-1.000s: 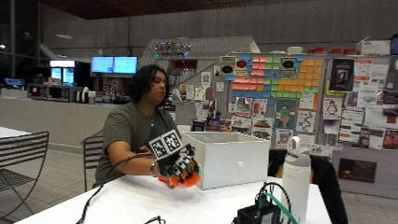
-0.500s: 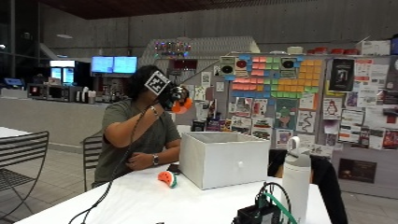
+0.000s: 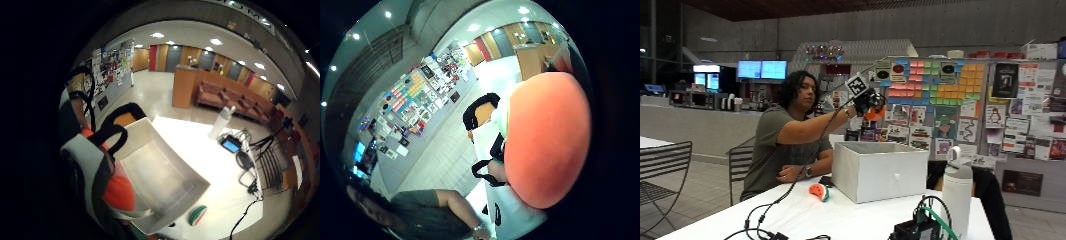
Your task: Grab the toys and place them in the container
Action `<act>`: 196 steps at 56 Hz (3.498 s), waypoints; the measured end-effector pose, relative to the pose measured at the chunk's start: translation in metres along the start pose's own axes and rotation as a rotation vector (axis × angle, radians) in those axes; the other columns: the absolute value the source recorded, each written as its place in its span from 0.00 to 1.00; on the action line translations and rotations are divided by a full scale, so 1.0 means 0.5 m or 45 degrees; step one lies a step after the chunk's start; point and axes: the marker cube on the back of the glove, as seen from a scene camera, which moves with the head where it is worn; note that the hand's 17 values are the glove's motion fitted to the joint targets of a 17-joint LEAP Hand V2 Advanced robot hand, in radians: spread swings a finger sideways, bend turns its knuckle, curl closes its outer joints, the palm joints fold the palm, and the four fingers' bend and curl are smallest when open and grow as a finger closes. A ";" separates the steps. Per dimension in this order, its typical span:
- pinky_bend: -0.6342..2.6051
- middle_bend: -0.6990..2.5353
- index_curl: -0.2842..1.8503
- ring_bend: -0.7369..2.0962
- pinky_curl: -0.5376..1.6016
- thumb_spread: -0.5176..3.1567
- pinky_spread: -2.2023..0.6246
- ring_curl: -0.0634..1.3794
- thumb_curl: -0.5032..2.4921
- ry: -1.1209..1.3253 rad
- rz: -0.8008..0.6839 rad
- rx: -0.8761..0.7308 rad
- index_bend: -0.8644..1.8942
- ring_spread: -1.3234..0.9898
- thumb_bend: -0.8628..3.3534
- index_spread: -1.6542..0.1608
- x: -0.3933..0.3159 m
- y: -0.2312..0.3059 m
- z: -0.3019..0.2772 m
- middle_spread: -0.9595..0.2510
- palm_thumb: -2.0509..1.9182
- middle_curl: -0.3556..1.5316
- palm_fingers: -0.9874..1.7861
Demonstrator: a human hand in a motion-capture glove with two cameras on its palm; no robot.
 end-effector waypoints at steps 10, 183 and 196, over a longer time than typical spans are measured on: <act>0.58 0.50 0.44 0.78 0.52 0.36 0.64 0.54 0.43 -0.198 0.267 -0.127 0.38 0.40 0.20 0.68 -0.039 -0.043 0.103 0.40 0.66 0.74 0.71; 0.56 0.51 0.67 0.76 0.55 0.37 0.63 0.54 0.49 -0.319 -0.158 0.068 0.51 0.40 0.25 0.67 -0.011 0.125 -0.168 0.42 0.66 0.72 0.74; 0.56 0.51 0.69 0.75 0.55 0.37 0.63 0.54 0.51 -0.334 -0.066 -0.073 0.50 0.40 0.25 0.67 0.035 0.068 -0.032 0.42 0.66 0.73 0.74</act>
